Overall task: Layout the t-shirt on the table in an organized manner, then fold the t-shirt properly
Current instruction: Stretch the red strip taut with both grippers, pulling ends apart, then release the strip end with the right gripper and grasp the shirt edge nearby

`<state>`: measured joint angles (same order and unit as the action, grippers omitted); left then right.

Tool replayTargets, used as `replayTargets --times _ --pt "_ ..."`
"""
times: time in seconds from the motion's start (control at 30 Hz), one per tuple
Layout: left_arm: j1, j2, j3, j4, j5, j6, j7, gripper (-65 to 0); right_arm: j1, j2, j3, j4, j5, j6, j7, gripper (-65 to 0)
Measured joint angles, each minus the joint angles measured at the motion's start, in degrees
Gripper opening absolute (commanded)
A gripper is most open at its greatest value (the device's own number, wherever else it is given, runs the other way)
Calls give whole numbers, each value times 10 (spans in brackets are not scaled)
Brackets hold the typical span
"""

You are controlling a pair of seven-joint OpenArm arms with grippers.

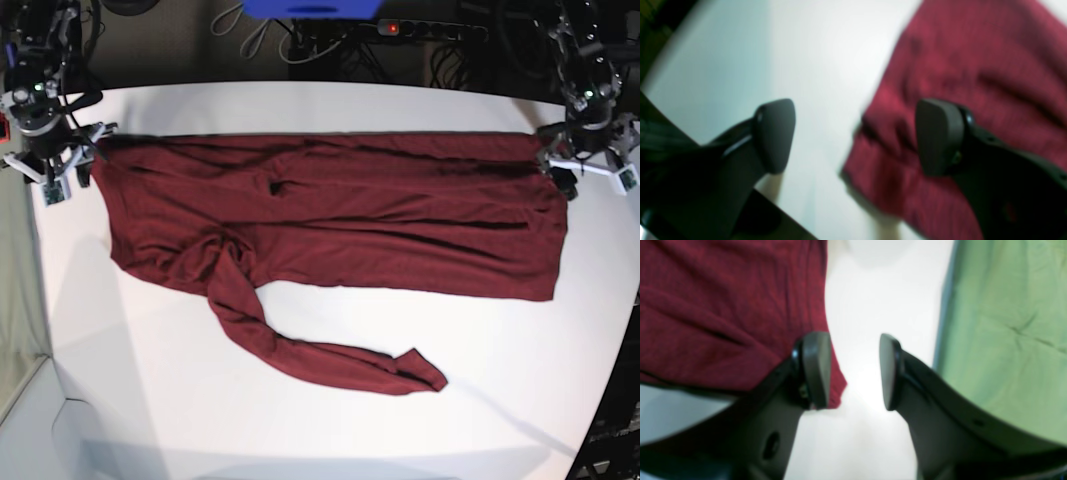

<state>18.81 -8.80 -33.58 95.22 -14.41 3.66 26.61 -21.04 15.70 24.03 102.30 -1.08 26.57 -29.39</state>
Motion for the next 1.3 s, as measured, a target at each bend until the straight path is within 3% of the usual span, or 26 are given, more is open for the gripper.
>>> replayTargets --times 0.23,0.53,0.7,0.83,1.13,1.2,1.3 --pt "-47 -2 -12 9 5 -3 4 -108 29 -9 -2 24 3 0 0 -398" --pt "-236 -24 -4 -177 10 4 3 -107 71 -8 -40 24 1 0 -5 -398" --pt "-318 -71 70 -306 9 0 -6 -109 71 -9 -52 23 1 0 -5 -398" --pt "-369 -88 134 -400 6 -2 -1 -109 70 -8 -52 23 0 0 -6 -398" --pt "-439 -93 235 -576 3 0 -136 -111 68 -8 -49 23 0 0 -7 -399" --pt "-452 -94 251 -597 5 0 -142 -116 69 -8 -48 23 0 0 -5 -399" --pt "-463 -93 256 -620 5 -1 -162 -199 69 -8 -48 23 0 0 -6 -398"
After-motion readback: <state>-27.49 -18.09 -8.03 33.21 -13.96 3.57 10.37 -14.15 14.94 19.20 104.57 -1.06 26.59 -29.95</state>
